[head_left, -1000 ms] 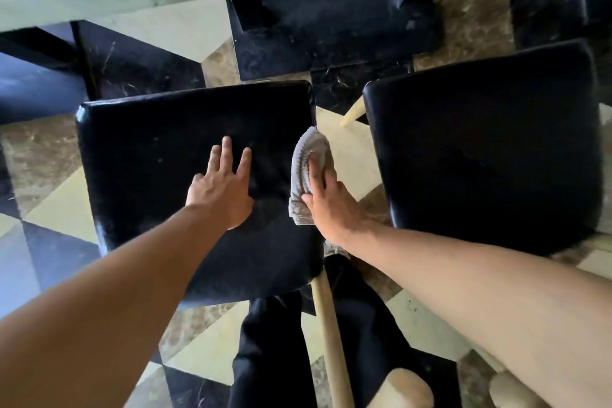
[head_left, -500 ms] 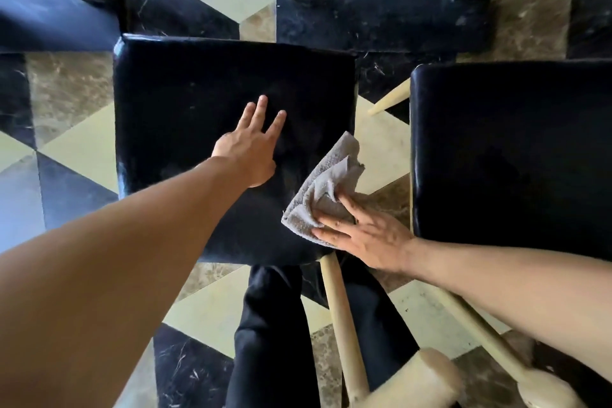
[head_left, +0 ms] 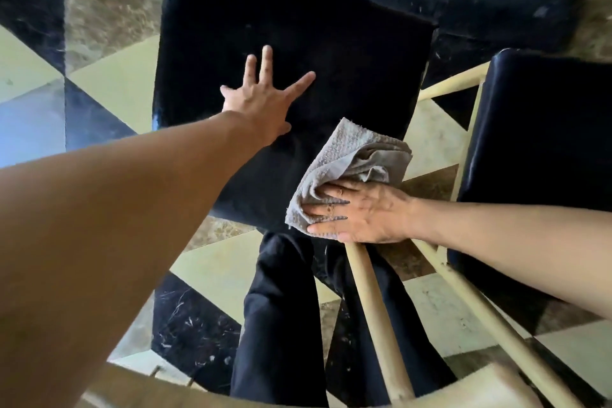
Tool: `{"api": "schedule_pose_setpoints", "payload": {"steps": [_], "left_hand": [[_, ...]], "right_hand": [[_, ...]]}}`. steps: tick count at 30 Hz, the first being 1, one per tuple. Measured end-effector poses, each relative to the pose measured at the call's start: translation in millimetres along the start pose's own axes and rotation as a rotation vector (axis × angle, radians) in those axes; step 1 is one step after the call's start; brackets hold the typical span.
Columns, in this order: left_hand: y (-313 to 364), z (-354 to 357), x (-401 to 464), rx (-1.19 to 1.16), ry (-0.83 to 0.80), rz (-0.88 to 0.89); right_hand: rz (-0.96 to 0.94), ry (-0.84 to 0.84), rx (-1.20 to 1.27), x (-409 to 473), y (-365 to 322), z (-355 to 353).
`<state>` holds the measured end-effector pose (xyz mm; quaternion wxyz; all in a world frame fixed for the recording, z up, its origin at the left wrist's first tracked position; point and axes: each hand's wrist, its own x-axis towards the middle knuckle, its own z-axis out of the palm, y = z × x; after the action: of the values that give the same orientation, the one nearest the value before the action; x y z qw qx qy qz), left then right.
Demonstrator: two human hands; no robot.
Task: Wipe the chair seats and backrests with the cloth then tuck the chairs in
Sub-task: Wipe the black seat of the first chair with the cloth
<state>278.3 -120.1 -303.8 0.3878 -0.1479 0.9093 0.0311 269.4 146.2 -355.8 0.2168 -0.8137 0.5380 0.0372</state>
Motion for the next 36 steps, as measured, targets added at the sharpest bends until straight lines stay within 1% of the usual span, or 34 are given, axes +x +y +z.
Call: {"api": "schedule_pose_setpoints", "payload": {"steps": [4, 5, 7, 9, 10, 11, 13, 15, 17, 19, 23, 25, 27, 28, 30, 33, 36], "left_hand": [[-4.3, -2.2, 6.8, -0.031, 0.004, 0.035], [-9.8, -3.5, 4.8, -0.084, 0.038, 0.042], [-24.0, -5.8, 2.2, -0.226, 0.167, 0.017], [-41.5, -3.3, 0.5, -0.231, 0.28, 0.019], [-52.8, -0.8, 1.6, -0.211, 0.295, 0.016], [-62.5, 1.6, 2.5, -0.205, 0.29, -0.011], [-81.9, 5.2, 4.4, -0.231, 0.264, -0.13], [-97.0, 7.0, 3.7, -0.273, 0.2, -0.218], [-104.0, 7.7, 2.9, -0.294, 0.128, -0.236], [-106.5, 8.2, 3.9, -0.306, 0.121, -0.246], [-102.3, 9.0, 9.4, -0.356, 0.134, -0.268], [-100.3, 10.5, 9.7, -0.378, 0.125, -0.27], [-99.5, 9.6, 9.8, -0.39, 0.116, -0.264], [-99.5, 8.3, 9.9, -0.388, 0.112, -0.259], [-101.4, 7.0, 11.1, -0.371, 0.108, -0.253], [-104.7, 5.1, 11.2, -0.342, 0.087, -0.228], [-104.4, 5.4, 8.7, -0.337, 0.066, -0.211]], "right_hand": [[0.096, 0.061, 0.07, 44.6, 19.6, -14.7], [0.115, 0.081, 0.061, 57.8, 28.0, -21.5], [0.217, 0.115, 0.044, 81.4, 44.2, -35.1], [0.359, 0.147, 0.085, 103.8, 59.5, -49.6], [0.416, 0.149, 0.106, 115.0, 68.1, -58.0], [0.464, 0.153, 0.122, 122.6, 75.3, -64.2], [0.519, 0.16, 0.113, 134.9, 84.6, -72.3], [0.565, 0.156, 0.093, 143.0, 78.0, -71.8], [0.576, 0.156, 0.077, 145.5, 59.7, -64.8], [0.516, 0.168, 0.078, 144.1, 41.3, -57.4], [0.278, 0.185, 0.034, 127.6, 3.2, -38.6], [0.151, 0.144, 0.033, 111.4, -18.1, -27.0], [-0.035, 0.058, 0.023, 93.2, -31.0, -17.6], [-0.13, 0.002, 0.021, 85.6, -32.2, -15.1], [-0.274, -0.034, -0.001, 75.5, -24.1, -14.5], [-0.378, 0.007, -0.036, 67.9, -5.5, -16.6], [-0.39, 0.012, -0.047, 48.7, 0.9, -14.8]]}}
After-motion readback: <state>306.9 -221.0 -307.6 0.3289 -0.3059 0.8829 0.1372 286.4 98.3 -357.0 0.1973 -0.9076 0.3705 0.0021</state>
